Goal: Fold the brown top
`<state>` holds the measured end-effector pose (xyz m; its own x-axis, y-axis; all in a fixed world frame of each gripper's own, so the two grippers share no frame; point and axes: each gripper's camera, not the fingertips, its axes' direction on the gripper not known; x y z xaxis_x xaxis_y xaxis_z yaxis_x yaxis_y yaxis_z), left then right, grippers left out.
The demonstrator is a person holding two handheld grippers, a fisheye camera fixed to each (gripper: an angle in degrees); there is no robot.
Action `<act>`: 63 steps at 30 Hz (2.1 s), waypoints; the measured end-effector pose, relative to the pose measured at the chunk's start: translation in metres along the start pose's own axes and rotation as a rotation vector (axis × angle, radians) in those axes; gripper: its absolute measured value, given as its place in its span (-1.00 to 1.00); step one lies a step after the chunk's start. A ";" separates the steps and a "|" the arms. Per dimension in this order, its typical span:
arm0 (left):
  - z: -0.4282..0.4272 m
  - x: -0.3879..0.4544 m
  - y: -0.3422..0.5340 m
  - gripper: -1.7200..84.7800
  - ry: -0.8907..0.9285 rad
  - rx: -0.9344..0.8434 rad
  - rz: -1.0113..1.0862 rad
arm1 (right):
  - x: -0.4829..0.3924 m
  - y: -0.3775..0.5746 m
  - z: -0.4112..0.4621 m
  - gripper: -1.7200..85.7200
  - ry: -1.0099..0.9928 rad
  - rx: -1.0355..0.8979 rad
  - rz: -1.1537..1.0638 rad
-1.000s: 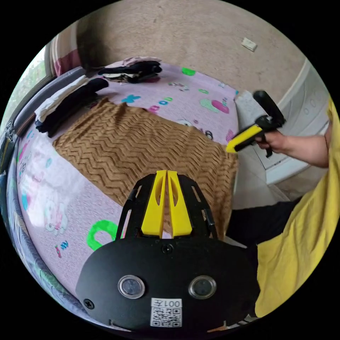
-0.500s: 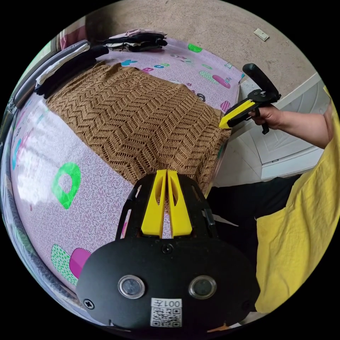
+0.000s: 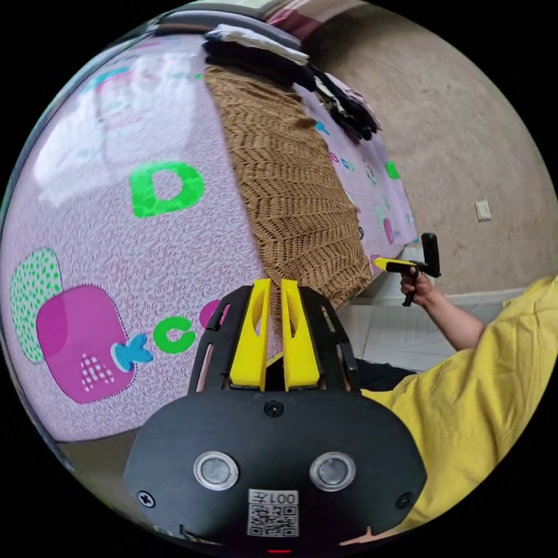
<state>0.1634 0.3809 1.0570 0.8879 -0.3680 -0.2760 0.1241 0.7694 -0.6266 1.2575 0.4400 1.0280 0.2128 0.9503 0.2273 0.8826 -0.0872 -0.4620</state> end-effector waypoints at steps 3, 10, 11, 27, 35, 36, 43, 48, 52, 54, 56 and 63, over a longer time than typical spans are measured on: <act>0.003 -0.021 -0.002 -0.94 0.083 -0.018 -0.092 | 0.017 -0.001 -0.002 -0.80 -0.056 -0.026 0.020; 0.014 -0.046 -0.010 -0.88 0.175 -0.077 -0.125 | 0.049 0.003 -0.011 -0.79 -0.147 -0.047 0.069; 0.014 -0.048 -0.010 -0.88 0.182 -0.079 -0.127 | 0.052 0.006 -0.018 -0.79 -0.133 -0.032 0.077; 0.024 -0.066 -0.026 -0.82 0.338 -0.141 -0.091 | 0.073 0.018 -0.008 -0.78 -0.324 -0.077 0.071; 0.027 -0.073 -0.034 -0.96 0.317 -0.184 -0.109 | 0.075 0.021 0.007 -0.90 -0.416 -0.050 0.051; 0.024 -0.073 -0.035 -0.97 0.317 -0.175 -0.098 | 0.076 0.022 0.003 -0.91 -0.423 -0.036 0.049; -0.003 -0.097 -0.033 -0.98 0.520 -0.068 -0.170 | 0.090 0.035 -0.028 -0.91 -0.488 0.053 0.077; -0.001 -0.115 -0.029 -0.97 0.529 -0.080 -0.253 | 0.093 0.050 -0.033 -0.86 -0.381 0.034 0.136; -0.001 -0.122 -0.028 -0.97 0.542 -0.081 -0.284 | 0.092 0.077 -0.028 -0.80 -0.326 0.011 0.187; -0.002 -0.124 -0.028 -0.97 0.547 -0.084 -0.293 | 0.093 0.084 -0.021 -0.79 -0.345 0.012 0.205; -0.002 -0.126 -0.029 -0.97 0.553 -0.091 -0.303 | 0.094 0.090 -0.009 -0.78 -0.388 0.020 0.229; -0.014 -0.133 -0.025 -0.97 0.635 -0.070 -0.351 | 0.096 0.099 0.031 -0.77 -0.550 0.064 0.301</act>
<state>0.0361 0.4031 1.0992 0.3699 -0.8354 -0.4065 0.3073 0.5229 -0.7951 1.3529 0.5319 0.9777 0.1858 0.9031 -0.3873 0.7872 -0.3726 -0.4914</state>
